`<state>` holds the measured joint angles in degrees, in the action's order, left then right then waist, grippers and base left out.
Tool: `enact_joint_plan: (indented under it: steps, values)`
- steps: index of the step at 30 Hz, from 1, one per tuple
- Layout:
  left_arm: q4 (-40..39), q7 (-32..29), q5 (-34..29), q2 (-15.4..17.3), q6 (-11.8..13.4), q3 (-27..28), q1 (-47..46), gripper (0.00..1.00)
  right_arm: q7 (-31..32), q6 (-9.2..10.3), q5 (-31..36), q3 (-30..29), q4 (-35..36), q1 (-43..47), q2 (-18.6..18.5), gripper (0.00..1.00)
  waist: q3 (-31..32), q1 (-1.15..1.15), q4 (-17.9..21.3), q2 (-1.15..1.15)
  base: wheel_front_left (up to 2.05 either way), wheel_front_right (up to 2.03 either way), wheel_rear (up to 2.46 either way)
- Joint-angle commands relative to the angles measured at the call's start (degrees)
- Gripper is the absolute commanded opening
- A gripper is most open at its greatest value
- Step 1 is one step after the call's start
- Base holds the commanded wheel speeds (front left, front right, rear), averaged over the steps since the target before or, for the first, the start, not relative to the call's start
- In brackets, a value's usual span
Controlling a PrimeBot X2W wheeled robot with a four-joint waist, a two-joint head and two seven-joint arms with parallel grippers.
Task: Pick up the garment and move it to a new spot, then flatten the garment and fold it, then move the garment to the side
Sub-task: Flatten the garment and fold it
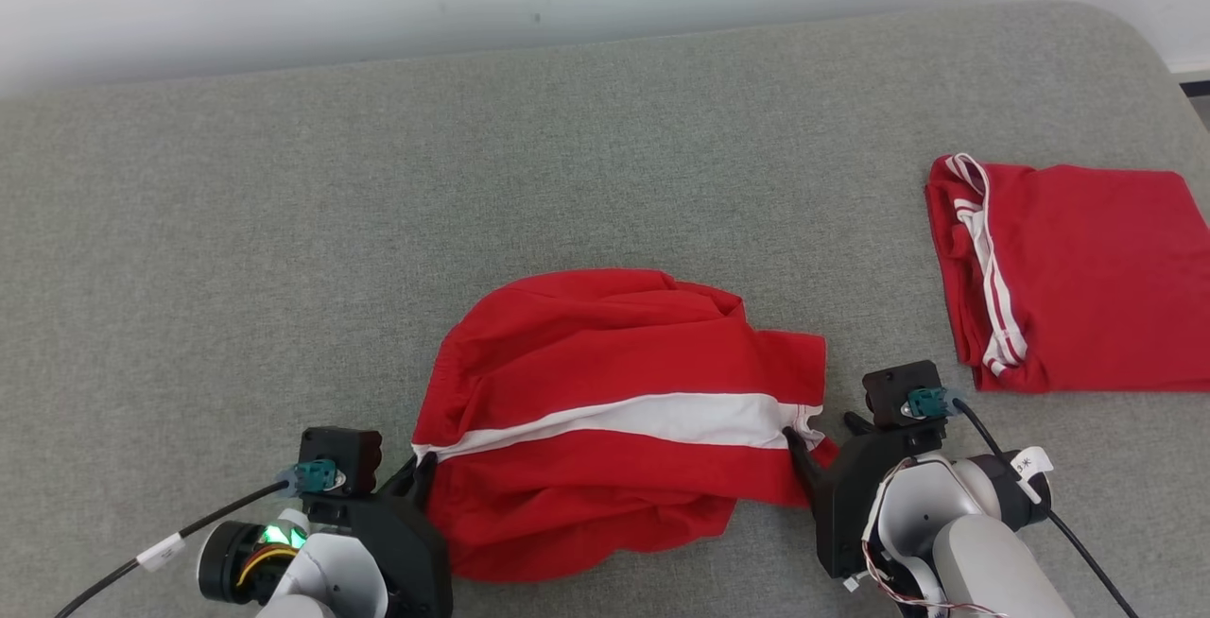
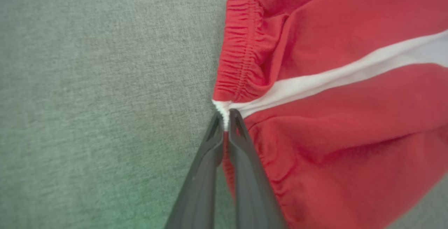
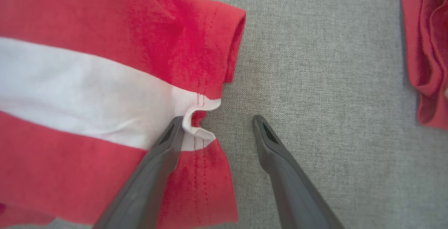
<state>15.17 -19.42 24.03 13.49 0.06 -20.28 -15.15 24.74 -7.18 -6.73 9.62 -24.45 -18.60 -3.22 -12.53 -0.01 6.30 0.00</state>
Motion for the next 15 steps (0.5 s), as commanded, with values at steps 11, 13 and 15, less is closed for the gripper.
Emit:
enact_joint_plan:
  steps: [11,13,15]
  values:
    - [1.1,1.3,0.6,-0.1,-0.4,-0.6,-0.4,0.0,2.5,-0.35,1.0,1.4,-1.1,0.7,0.3,0.0,-0.1,0.01,-0.4,0.0,0.0,0.0,0.0]
    - [1.4,1.6,0.8,0.1,-0.4,-0.6,-0.2,0.0,2.3,-0.34,1.5,0.9,-0.7,1.4,0.3,0.0,0.3,0.01,-0.4,0.0,0.0,0.0,0.0]
    - [1.7,1.8,1.0,0.3,-0.3,-0.4,0.0,0.0,2.3,-0.34,1.9,0.4,-0.3,2.2,0.3,0.0,0.7,0.01,-0.3,0.0,0.0,0.0,0.0]
